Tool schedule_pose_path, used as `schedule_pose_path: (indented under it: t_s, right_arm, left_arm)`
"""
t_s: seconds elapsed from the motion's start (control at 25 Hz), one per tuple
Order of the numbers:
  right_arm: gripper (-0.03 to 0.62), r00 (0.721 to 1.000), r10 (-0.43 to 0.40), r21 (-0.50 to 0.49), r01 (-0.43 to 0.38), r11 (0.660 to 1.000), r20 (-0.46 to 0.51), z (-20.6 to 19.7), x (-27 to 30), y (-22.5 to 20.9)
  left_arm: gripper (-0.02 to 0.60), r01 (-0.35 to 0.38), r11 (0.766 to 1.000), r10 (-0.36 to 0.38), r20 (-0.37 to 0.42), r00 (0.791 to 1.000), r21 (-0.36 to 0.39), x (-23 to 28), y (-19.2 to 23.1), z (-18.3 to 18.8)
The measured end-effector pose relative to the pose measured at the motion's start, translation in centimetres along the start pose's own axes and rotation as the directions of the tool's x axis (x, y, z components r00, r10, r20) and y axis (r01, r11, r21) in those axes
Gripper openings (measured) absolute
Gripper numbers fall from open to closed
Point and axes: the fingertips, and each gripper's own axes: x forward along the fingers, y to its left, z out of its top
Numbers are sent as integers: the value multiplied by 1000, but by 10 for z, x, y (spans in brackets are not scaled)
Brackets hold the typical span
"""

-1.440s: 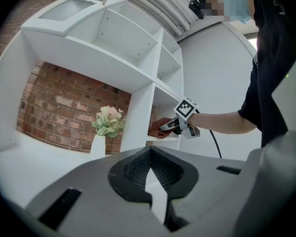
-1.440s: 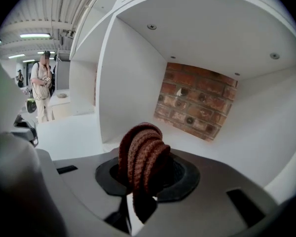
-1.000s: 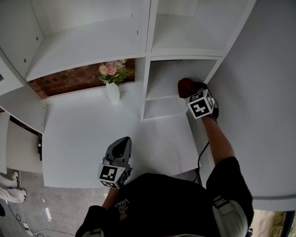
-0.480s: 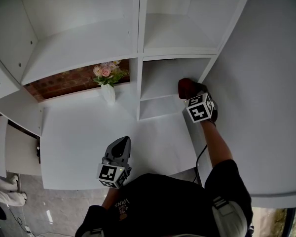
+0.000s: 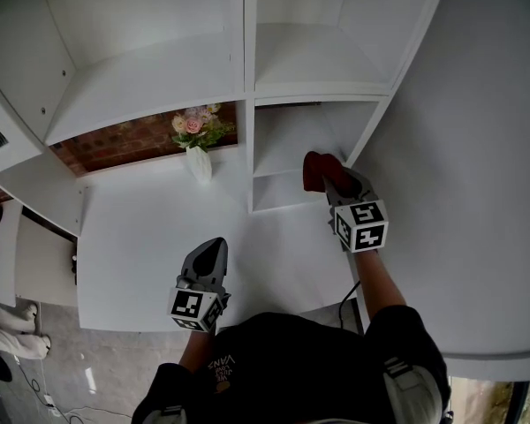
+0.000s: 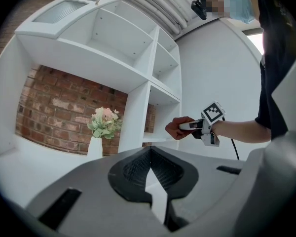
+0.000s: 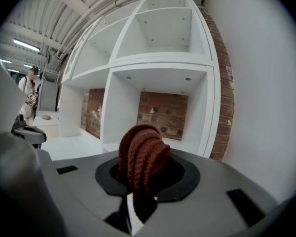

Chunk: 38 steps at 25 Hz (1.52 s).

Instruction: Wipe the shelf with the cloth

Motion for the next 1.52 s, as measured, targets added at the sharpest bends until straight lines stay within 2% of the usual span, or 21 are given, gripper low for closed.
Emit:
schedule_pose_path:
  t_s: [0.24,0.72,1.16,1.52]
  right_arm:
    - [98,996,82,59,-83,995,27,-25,-23,39]
    - [98,973,231,164,-229,960,3,-75,-64,89]
    - [97,965,261,230,-254,939,-2,-101,-87,101]
    - [95,967,255,248,-241,938,-24,-118,-104,99]
  left_arm:
    - [6,-57,998,56,5,998,15,-7,-2,4]
    - [8,-145,989,146,-22,989,7,-32,-27,-13]
    - [6,-203,979,203,-48,978,-8,-50,-38,-32]
    - [7,-205,979,204,-63,977,-8,-55,-51,-39]
